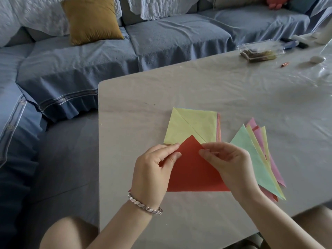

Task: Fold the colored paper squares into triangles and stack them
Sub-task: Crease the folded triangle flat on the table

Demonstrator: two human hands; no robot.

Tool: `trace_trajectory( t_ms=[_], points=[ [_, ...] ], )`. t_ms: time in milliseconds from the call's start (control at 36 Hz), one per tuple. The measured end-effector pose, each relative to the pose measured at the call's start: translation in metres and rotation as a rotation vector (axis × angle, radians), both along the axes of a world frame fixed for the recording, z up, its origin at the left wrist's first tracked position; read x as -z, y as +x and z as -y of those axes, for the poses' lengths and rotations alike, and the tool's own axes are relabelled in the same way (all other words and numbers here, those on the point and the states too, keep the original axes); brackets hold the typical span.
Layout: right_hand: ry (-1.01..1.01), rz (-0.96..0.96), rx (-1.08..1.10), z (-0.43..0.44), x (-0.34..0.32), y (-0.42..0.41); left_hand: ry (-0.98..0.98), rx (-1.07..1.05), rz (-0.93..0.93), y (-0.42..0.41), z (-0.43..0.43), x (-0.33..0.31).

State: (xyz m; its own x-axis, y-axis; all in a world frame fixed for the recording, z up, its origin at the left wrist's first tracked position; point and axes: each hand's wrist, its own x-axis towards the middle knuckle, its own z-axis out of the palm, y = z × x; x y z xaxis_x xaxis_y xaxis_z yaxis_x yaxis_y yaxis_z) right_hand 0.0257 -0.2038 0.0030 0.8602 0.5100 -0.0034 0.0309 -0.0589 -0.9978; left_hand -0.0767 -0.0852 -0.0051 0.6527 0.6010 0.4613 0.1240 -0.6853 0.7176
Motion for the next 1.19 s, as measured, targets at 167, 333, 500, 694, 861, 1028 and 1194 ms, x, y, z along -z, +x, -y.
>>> trace_trajectory(
  t_ms=[167,333,500,694,861,1028,1194],
  points=[
    [-0.049,0.004,-0.024,0.002,0.003,0.006,-0.009,0.002,-0.035,0.000,-0.001,-0.002],
    [-0.300,0.190,-0.318,0.003,-0.002,0.019,-0.059,0.058,-0.141,-0.001,-0.004,-0.002],
    [-0.516,0.371,-0.596,-0.007,-0.010,0.032,-0.096,0.214,-0.321,-0.005,-0.006,0.005],
    [-0.487,1.005,-0.397,-0.026,0.023,0.026,-0.636,-0.103,-0.245,-0.006,-0.014,0.028],
    [-0.636,1.038,-0.630,-0.025,0.079,-0.003,-0.786,-0.321,-0.293,-0.012,-0.026,0.073],
    [-0.883,0.916,-0.674,-0.005,0.114,-0.011,-0.681,-0.318,-0.383,-0.014,-0.027,0.086],
    [-1.033,0.977,-0.573,0.002,0.120,-0.003,-0.628,-0.259,-0.437,-0.014,-0.031,0.088]
  ],
)
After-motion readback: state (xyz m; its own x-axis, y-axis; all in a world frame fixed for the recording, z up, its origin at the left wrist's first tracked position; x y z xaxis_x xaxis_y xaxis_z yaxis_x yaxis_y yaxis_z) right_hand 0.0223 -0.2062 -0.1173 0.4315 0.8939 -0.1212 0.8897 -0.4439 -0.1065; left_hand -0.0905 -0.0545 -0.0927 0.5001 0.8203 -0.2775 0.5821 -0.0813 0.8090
